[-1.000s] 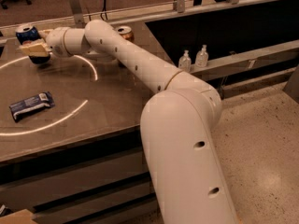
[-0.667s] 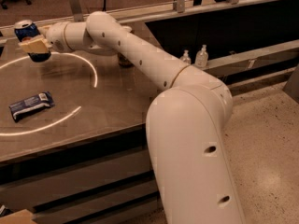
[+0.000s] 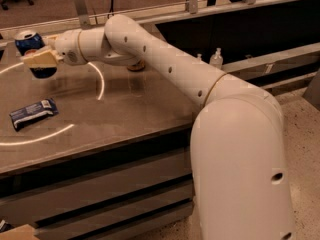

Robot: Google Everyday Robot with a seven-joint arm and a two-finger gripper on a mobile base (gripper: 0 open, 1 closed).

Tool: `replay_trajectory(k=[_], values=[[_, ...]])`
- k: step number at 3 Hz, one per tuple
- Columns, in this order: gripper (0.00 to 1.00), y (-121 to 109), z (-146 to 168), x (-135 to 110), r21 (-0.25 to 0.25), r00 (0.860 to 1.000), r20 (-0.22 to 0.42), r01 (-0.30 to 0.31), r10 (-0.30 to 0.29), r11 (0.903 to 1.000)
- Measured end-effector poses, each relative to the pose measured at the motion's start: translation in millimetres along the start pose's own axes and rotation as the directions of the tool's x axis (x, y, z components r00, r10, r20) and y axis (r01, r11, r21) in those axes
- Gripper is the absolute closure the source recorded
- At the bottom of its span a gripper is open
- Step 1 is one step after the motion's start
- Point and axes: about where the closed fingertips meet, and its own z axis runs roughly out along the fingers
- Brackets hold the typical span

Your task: Move pepsi can near rxbar blueberry

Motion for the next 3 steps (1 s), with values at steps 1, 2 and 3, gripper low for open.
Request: replay_trajectory(k=[1, 2, 3], values=[[1.00, 16.2, -6.4, -0.2, -0.026, 1.000, 0.002, 0.006, -0.006, 0.9996], [1.00, 38.9, -11.8, 15.7, -0.062, 1.000, -0.019, -0.016, 0.015, 0.9980], [1.00, 43.9, -12.5, 23.9, -0.072, 1.000, -0.020, -0.012, 0.011, 0.9973]])
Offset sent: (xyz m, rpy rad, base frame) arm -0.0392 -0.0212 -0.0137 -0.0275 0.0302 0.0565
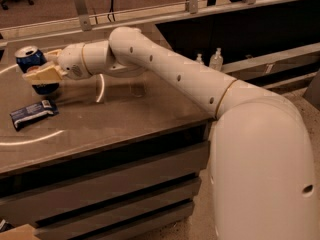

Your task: Move pepsi can near rxbar blueberry

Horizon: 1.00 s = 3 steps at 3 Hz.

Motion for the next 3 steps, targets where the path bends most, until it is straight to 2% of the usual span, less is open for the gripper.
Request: replay_trajectory(k=[2, 3], values=[[1.00, -6.0, 8.8, 7.0, -0.028, 0.999, 0.010, 0.035, -0.035, 0.9990], [1.00, 0.3, 11.1, 6.7, -0.050, 0.999, 0.026, 0.037, -0.035, 0.9981]])
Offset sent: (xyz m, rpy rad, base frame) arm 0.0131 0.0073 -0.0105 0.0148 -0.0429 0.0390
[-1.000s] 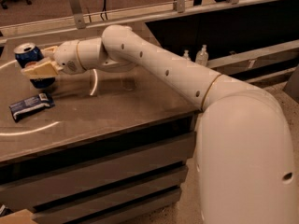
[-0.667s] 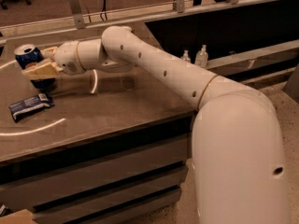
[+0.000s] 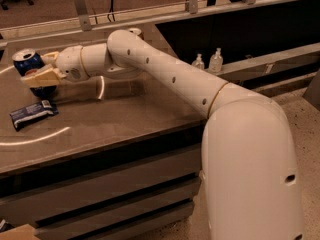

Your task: Move pepsi can near rxbar blueberry

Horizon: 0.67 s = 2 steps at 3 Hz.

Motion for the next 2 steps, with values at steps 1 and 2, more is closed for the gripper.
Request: replay_trajectory(k=[1, 2], values=[[0.84, 8.8, 1.5, 0.4, -0.034, 1.000, 0.019, -0.003, 0.003, 0.9994], [0.61, 14.1, 1.5, 4.4, -0.053, 1.000, 0.001, 0.000, 0.000, 0.9986]])
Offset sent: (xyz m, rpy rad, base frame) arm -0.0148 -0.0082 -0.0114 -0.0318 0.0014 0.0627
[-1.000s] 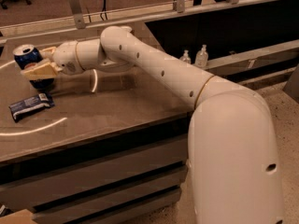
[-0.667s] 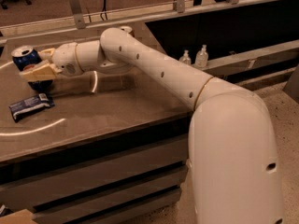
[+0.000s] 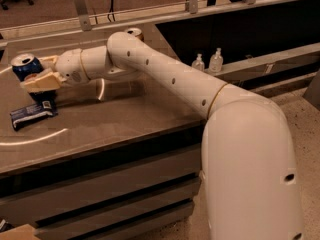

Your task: Move pepsi can near rxbar blueberry

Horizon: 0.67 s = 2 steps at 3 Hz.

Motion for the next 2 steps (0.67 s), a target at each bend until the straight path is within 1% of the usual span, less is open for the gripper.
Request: replay_trajectory(k=[1, 2], values=[[0.30, 1.9, -0.2, 3.4, 0.000, 0.999, -0.035, 0.020, -0.020, 0.9998], [0.06, 2.0, 0.6, 4.3, 0.008, 0.998, -0.050, 0.037, -0.037, 0.9993]])
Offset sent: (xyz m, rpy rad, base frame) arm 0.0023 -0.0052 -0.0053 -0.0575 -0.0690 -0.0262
